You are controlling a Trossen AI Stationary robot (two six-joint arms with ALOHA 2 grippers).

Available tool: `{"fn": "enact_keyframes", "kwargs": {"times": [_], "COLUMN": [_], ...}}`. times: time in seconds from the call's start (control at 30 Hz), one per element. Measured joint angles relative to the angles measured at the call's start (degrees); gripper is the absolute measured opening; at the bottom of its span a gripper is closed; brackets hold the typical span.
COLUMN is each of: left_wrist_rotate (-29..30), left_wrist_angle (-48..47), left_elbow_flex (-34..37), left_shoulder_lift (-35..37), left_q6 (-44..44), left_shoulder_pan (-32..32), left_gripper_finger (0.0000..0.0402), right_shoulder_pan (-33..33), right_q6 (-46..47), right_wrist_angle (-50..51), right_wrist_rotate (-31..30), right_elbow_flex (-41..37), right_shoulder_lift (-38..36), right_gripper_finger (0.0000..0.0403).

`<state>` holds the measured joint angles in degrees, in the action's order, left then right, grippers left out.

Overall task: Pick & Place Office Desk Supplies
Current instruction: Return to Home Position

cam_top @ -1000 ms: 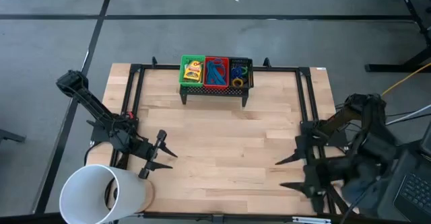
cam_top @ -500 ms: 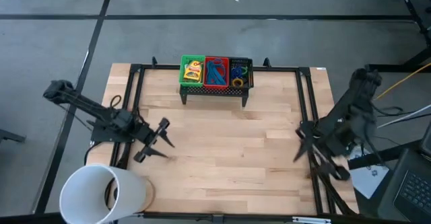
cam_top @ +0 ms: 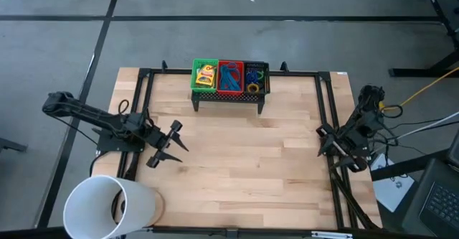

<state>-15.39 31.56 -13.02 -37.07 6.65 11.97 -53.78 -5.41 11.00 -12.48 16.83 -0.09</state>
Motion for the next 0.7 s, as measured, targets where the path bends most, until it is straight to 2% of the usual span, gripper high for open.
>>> {"fn": "enact_keyframes", "kwargs": {"times": [0.13, 0.17, 0.27, 0.33, 0.47, 0.6, 0.7], "left_wrist_rotate": [0.27, 0.15, 0.01, -1.51, -7.83, -11.78, -17.18], "left_wrist_angle": [15.15, 16.12, 9.20, 8.65, 7.27, -1.13, -4.82], "left_elbow_flex": [10.10, 12.40, 11.74, 11.76, 12.18, 12.22, 12.27], "left_shoulder_lift": [0.03, 0.04, 1.66, 2.17, 6.05, 12.25, 18.03], "left_q6": [-2.96, -4.28, -8.24, -8.58, -8.03, -8.74, -9.01], "left_shoulder_pan": [-3.04, -3.75, -6.09, -7.50, -11.72, -17.59, -22.54], "left_gripper_finger": [0.0190, 0.0189, 0.0189, 0.0190, 0.0191, 0.0189, 0.0189], "right_shoulder_pan": [0.02, 0.00, 0.04, 0.00, 0.00, 0.00, 0.00], "right_q6": [-0.70, -0.96, -2.21, -2.60, -2.79, -2.97, -1.44], "right_wrist_angle": [1.78, 1.43, 2.94, 3.52, 9.23, 9.44, 8.78], "right_wrist_rotate": [-3.33, -4.14, -4.07, -3.64, -3.06, -2.94, -7.19], "right_elbow_flex": [-1.05, -1.19, -1.11, 0.50, 4.49, 5.97, 6.24], "right_shoulder_lift": [0.08, 0.03, 0.12, 0.05, 0.06, 0.06, 0.05], "right_gripper_finger": [0.0262, 0.0262, 0.0262, 0.0262, 0.0262, 0.0262, 0.0262]}}
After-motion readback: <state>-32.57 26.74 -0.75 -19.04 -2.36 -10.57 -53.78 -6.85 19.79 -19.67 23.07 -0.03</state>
